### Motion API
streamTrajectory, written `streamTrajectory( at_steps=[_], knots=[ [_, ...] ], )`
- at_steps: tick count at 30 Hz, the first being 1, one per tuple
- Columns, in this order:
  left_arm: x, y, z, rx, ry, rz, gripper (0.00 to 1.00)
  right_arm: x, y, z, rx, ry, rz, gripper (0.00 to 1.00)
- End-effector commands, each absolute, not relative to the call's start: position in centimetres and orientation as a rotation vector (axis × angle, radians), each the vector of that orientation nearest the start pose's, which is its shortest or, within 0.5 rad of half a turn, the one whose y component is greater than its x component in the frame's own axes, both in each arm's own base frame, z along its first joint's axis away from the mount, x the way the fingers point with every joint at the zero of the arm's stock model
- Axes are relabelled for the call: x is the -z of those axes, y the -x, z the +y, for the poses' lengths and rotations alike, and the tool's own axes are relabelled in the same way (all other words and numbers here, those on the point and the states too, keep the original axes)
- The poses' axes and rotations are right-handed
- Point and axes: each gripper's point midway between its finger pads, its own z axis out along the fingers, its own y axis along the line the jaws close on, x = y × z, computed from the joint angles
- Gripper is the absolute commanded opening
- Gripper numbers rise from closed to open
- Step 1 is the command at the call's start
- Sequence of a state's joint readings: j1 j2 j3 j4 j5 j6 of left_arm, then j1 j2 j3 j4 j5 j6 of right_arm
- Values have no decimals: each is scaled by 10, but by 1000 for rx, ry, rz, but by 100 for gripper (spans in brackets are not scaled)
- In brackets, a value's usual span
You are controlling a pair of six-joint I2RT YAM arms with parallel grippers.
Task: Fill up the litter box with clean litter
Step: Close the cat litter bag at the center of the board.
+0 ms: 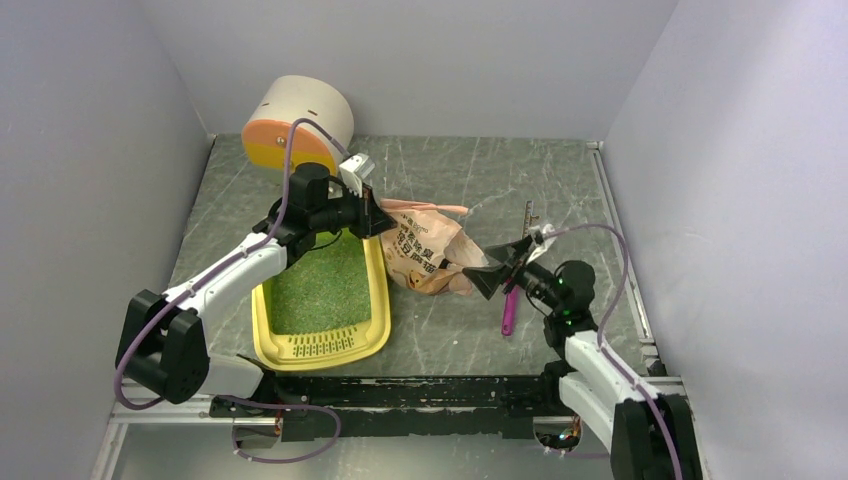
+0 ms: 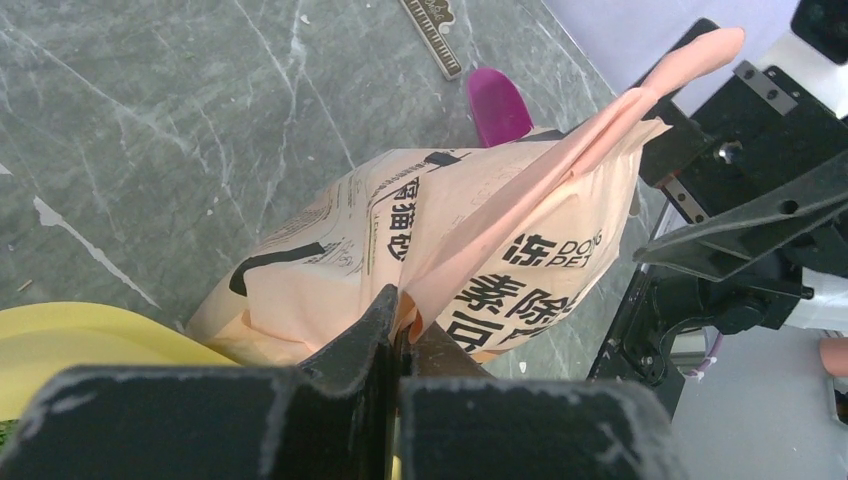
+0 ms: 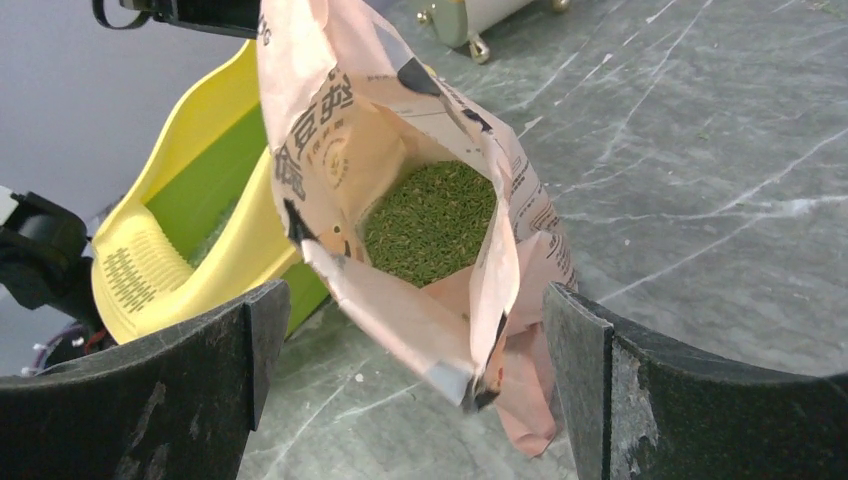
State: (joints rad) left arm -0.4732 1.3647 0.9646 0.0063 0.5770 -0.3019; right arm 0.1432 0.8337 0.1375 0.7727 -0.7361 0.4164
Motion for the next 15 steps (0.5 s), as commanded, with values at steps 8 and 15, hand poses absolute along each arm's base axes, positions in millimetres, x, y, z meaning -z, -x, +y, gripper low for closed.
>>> streamTrajectory(
  at_steps=[8,15],
  knots=[
    [-234,-306,-280,1056,-609,1893,5,-171,-237,203,-975,947,1543,100],
    [-236,-308,-282,1071,-613,1885,5,-152,-257,201,-752,1154,1611,100]
  ],
)
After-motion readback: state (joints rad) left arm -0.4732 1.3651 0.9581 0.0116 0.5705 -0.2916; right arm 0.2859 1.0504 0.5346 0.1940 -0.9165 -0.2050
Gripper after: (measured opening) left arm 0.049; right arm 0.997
